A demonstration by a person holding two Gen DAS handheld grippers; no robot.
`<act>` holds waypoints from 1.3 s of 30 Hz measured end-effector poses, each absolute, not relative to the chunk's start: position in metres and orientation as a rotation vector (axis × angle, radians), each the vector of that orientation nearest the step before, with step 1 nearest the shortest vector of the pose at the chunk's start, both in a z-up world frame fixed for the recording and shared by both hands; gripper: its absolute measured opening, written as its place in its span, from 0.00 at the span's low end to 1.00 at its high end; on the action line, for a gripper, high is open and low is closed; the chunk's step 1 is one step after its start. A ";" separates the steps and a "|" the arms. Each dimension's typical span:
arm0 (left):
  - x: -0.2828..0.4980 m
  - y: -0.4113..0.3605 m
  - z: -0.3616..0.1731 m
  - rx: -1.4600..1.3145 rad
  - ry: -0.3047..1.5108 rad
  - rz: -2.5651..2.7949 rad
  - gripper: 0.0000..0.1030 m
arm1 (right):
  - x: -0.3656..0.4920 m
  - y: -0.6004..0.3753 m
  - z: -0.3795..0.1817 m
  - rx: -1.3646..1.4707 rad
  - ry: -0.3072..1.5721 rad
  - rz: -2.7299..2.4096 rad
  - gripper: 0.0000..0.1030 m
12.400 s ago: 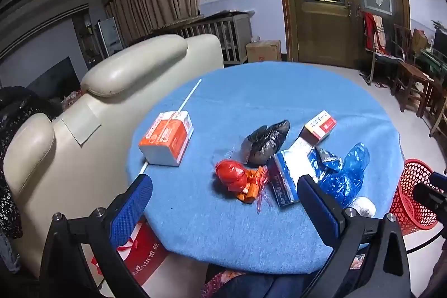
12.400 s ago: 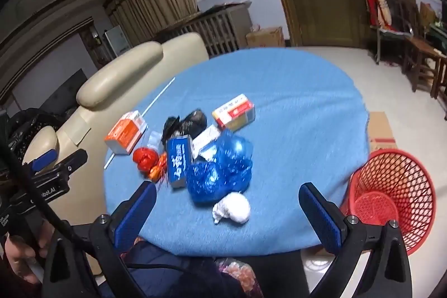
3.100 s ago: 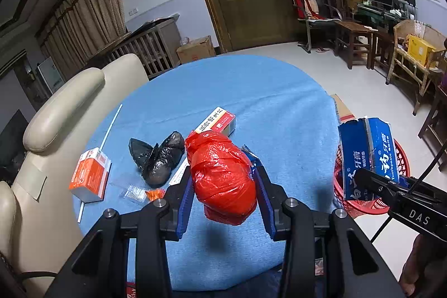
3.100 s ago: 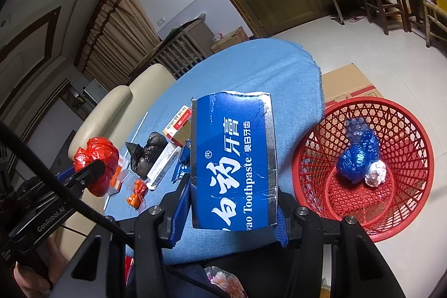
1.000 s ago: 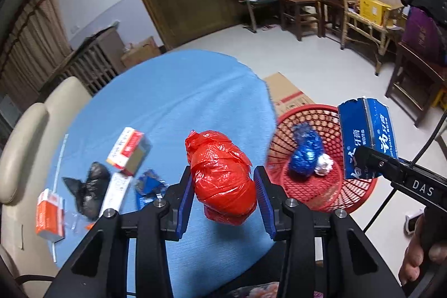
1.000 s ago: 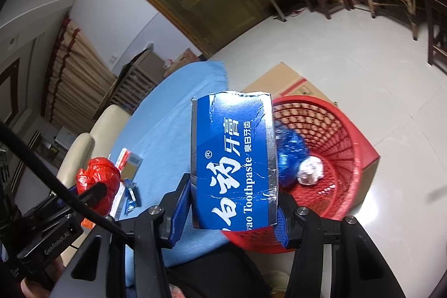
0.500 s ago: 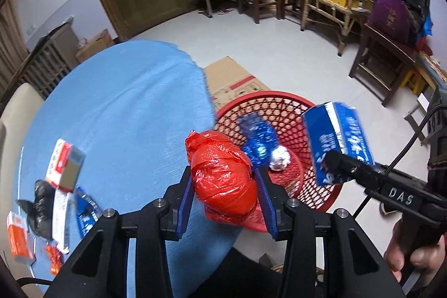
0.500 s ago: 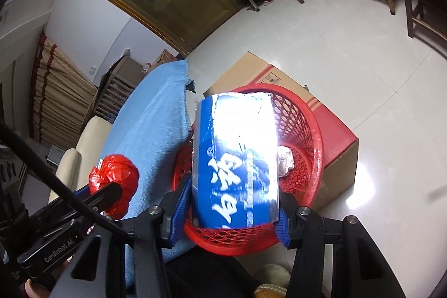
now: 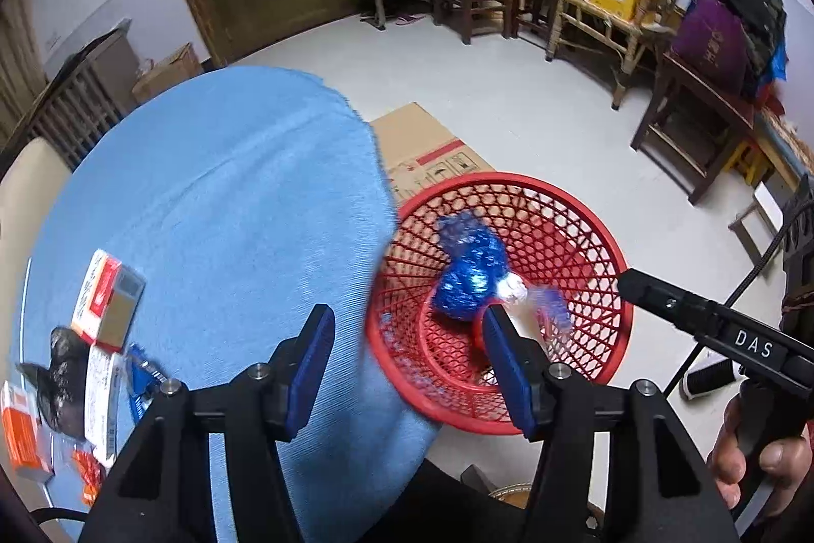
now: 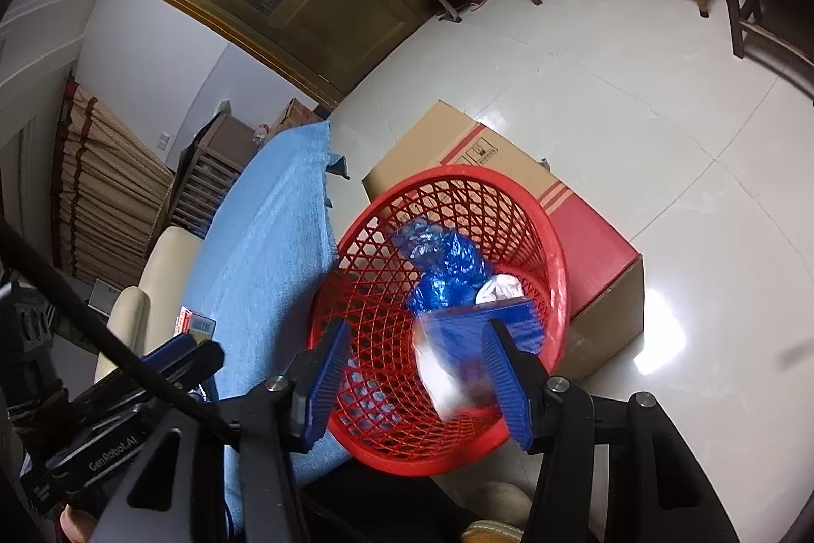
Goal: Collect trash
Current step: 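Open both tools over the red basket, dropping the red bag and toothpaste box, then grasp the clear plastic tray with the left tool while the right tool grasps the blue wrapper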
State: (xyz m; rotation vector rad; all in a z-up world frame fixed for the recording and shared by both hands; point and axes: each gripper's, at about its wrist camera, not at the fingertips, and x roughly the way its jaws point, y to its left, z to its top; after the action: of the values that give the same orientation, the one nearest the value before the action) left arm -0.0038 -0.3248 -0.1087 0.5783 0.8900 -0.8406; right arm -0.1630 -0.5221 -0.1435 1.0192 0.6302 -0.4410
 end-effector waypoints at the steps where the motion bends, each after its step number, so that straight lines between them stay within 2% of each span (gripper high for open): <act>1: -0.002 -0.319 -0.106 0.566 0.890 -0.839 0.60 | -0.162 -0.522 -0.142 1.016 0.629 -0.439 0.57; 8: 0.013 -0.249 -0.097 0.500 0.883 -0.739 0.63 | -0.154 -0.516 -0.128 0.989 0.620 -0.421 0.57; 17: 0.050 -0.087 -0.094 0.313 0.899 -0.410 0.63 | -0.120 -0.481 -0.117 0.914 0.684 -0.332 0.57; 24: 0.071 0.008 -0.088 0.200 0.872 -0.235 0.65 | -0.060 -0.418 -0.100 0.795 0.776 -0.178 0.57; 31: 0.083 0.048 -0.094 0.086 0.904 -0.213 0.65 | 0.004 -0.359 -0.083 0.687 0.843 -0.011 0.57; 39: 0.106 0.077 -0.109 -0.034 0.970 -0.222 0.65 | 0.065 -0.327 -0.093 0.637 0.921 0.043 0.57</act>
State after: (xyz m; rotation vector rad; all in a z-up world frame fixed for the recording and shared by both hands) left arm 0.1063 0.0765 -0.1089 -0.0339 0.9700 -0.2217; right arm 0.0647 -0.3268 -0.0930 0.6373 0.9215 0.0430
